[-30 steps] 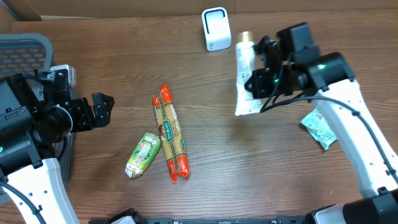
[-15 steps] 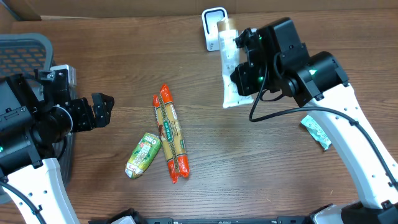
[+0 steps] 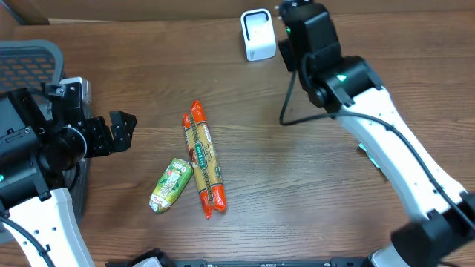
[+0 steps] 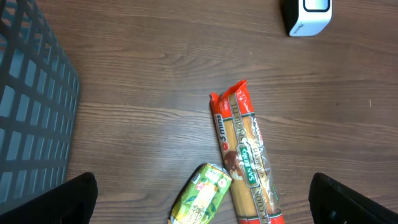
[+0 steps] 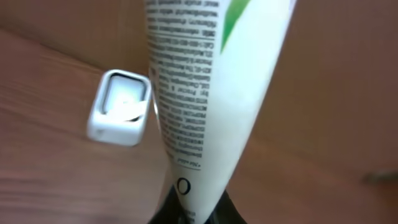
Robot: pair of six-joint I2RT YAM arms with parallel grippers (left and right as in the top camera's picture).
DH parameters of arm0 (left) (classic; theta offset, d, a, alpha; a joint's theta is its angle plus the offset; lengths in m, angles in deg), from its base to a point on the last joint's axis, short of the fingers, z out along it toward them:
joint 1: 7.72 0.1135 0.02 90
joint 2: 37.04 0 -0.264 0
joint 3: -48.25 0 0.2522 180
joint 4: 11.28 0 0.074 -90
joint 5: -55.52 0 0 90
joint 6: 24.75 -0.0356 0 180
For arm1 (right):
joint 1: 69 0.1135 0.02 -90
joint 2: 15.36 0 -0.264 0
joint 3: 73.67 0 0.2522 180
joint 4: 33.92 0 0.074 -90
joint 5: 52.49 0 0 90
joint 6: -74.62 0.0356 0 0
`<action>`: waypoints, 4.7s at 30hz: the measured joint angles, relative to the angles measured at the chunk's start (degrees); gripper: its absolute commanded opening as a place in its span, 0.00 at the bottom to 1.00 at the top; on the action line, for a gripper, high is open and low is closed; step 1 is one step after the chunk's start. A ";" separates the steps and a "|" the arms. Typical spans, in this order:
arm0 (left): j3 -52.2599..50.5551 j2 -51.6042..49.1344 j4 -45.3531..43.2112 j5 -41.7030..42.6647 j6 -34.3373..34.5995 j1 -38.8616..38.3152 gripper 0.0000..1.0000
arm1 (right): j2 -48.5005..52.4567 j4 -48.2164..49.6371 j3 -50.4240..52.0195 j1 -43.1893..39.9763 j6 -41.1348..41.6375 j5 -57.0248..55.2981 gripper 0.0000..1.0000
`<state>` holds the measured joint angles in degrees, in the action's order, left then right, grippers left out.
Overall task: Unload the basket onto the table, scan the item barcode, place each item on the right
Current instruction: 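Hold the toothpaste tube in front of the white scanner, then move the tube to the right table edge and release it, then reach the right gripper to the spaghetti packages and grasp one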
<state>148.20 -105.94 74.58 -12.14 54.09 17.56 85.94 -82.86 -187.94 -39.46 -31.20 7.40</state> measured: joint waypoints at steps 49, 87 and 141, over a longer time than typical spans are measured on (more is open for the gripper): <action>-0.02 0.00 0.04 0.00 0.00 0.00 1.00 | 36.11 44.78 0.02 -4.74 -48.11 -9.25 0.04; -0.02 0.00 0.04 0.00 0.00 0.00 1.00 | -1.09 -20.06 29.92 -47.87 23.04 53.53 0.40; -0.02 0.00 0.04 0.00 0.00 0.00 1.00 | -19.23 -41.88 12.44 -12.81 20.31 58.97 0.77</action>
<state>148.18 -105.94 74.62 -12.14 54.09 17.56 66.70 -124.74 -175.51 -52.27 -10.89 66.37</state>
